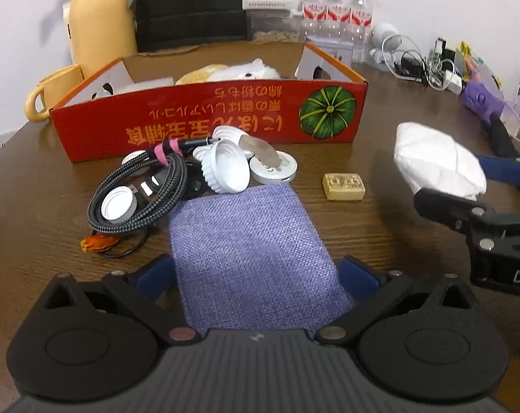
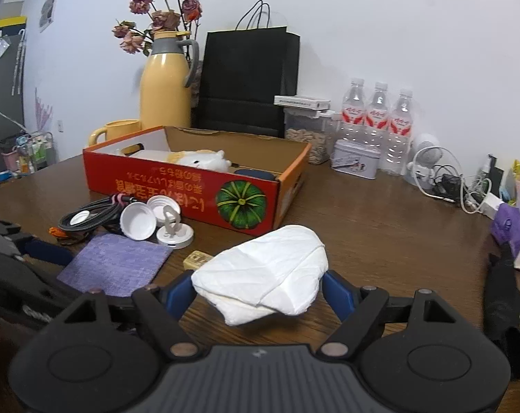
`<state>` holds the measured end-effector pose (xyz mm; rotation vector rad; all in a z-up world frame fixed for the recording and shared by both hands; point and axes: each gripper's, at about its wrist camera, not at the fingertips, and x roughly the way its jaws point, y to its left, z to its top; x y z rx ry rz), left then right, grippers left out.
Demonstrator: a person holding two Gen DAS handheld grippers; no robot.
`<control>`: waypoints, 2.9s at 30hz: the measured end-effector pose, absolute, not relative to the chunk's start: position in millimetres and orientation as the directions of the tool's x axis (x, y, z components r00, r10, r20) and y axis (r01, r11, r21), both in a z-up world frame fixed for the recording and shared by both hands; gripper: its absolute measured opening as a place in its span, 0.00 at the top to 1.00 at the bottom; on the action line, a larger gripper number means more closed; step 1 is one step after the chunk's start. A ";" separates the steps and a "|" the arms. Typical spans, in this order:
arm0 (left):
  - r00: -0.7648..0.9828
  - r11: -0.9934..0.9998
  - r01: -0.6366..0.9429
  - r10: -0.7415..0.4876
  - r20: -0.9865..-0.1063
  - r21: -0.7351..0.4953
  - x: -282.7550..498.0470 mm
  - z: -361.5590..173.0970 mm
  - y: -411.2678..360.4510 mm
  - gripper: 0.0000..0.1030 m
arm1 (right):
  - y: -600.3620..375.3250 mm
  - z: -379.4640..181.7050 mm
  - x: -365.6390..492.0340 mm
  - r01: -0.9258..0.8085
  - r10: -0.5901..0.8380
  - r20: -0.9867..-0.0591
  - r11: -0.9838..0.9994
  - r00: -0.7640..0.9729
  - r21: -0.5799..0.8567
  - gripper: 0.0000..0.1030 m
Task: Organize objects
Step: 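Grasp the white cloth with the right tool while the left tool grasps the purple pouch, then lower the pouch and cloth into the cardboard box and open both tools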
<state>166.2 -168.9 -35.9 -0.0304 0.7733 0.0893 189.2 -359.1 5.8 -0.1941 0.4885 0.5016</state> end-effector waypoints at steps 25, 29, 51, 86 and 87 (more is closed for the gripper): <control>0.813 0.996 -0.021 -0.037 -0.581 -0.092 122.8 -8.7 -110.9 0.91 | -322.9 15.2 167.2 -0.536 0.465 -0.469 0.844 0.751 -0.020 0.23; 0.841 0.994 0.007 -0.063 -0.537 -0.106 114.7 6.1 -100.7 0.90 | -311.1 20.7 168.6 -0.537 0.473 -0.455 0.843 0.754 -0.015 0.23; 0.940 0.997 0.014 -0.037 -0.340 -0.071 218.8 66.6 -43.2 0.91 | -234.2 67.1 267.8 -0.515 0.487 -0.351 0.857 0.800 0.015 0.23; 0.947 0.981 -0.150 0.108 -0.302 -0.121 292.0 33.4 -2.4 0.00 | -202.9 43.6 348.0 -0.428 0.387 -0.440 0.904 0.811 0.006 0.00; 0.948 0.980 -0.154 0.110 -0.299 -0.127 288.2 34.7 -1.1 0.00 | -203.1 44.9 345.5 -0.426 0.384 -0.435 0.905 0.815 0.002 0.00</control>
